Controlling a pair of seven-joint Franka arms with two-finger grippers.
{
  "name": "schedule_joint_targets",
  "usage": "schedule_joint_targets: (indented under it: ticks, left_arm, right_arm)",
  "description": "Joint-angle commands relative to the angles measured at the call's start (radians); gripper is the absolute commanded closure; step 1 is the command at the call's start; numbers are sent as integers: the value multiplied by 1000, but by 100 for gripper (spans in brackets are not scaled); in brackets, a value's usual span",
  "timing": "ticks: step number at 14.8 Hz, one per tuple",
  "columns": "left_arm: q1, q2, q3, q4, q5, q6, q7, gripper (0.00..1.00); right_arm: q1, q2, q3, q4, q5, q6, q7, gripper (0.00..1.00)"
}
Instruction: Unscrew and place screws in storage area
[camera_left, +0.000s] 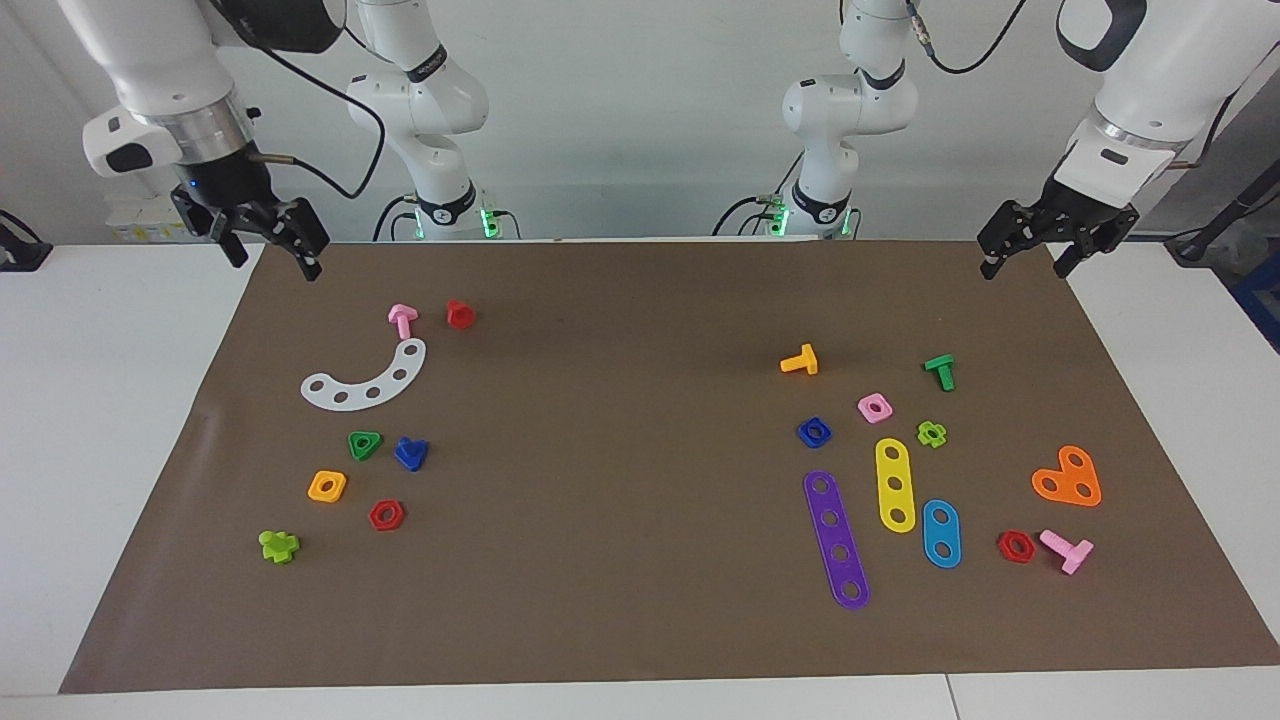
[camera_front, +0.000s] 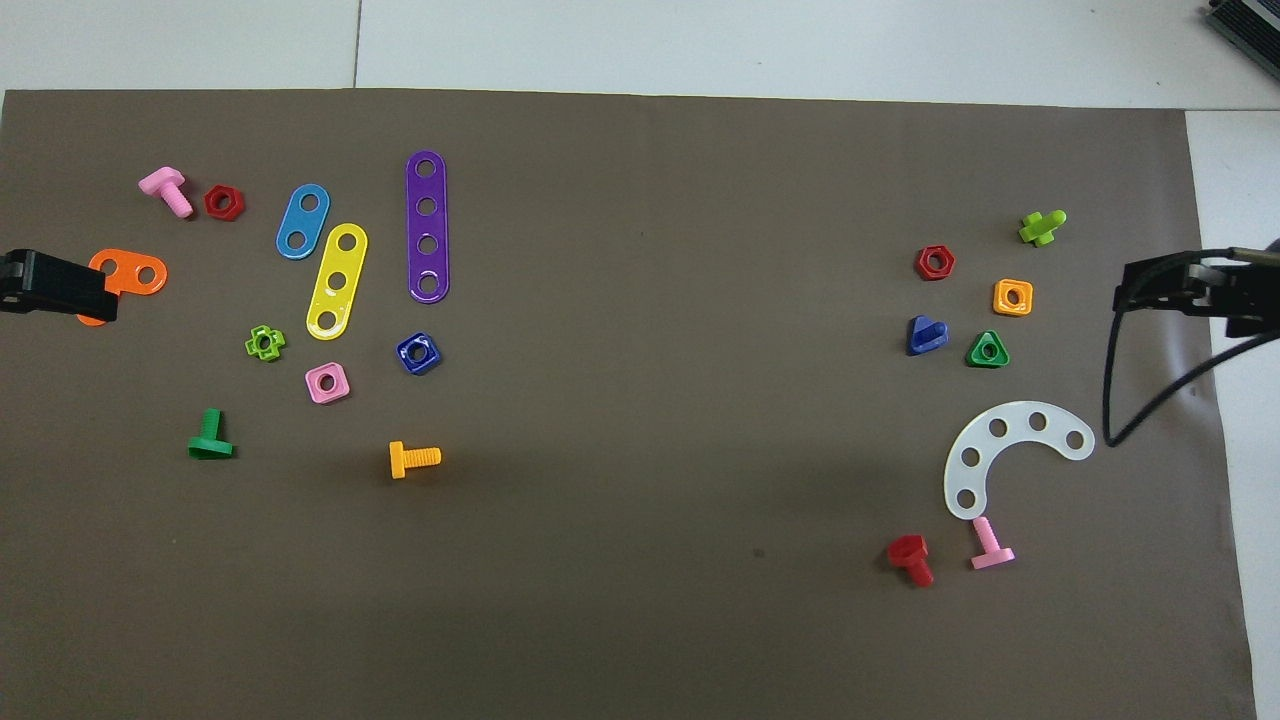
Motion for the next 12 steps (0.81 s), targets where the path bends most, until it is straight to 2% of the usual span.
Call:
schedule_joint_targets:
  ticks: [1,9,10,12]
  left_arm:
    - [-9,-34,10,-42,10,16,5,0]
    - [-9,-34,10,-42,10,16,5,0]
    - [-9,-34,9,-42,10,16,5,0]
    - [-9,-34,9,-42,10,16,5,0]
  right_arm:
    - [-11,10,5,-9,6,-20,-44,0]
    - [1,6,2,-21,6,-7,-47,0]
    - [20,6,-10,-21,3,-8,-45,0]
    - [93,7,-85,-20,-3,-8,-44,0]
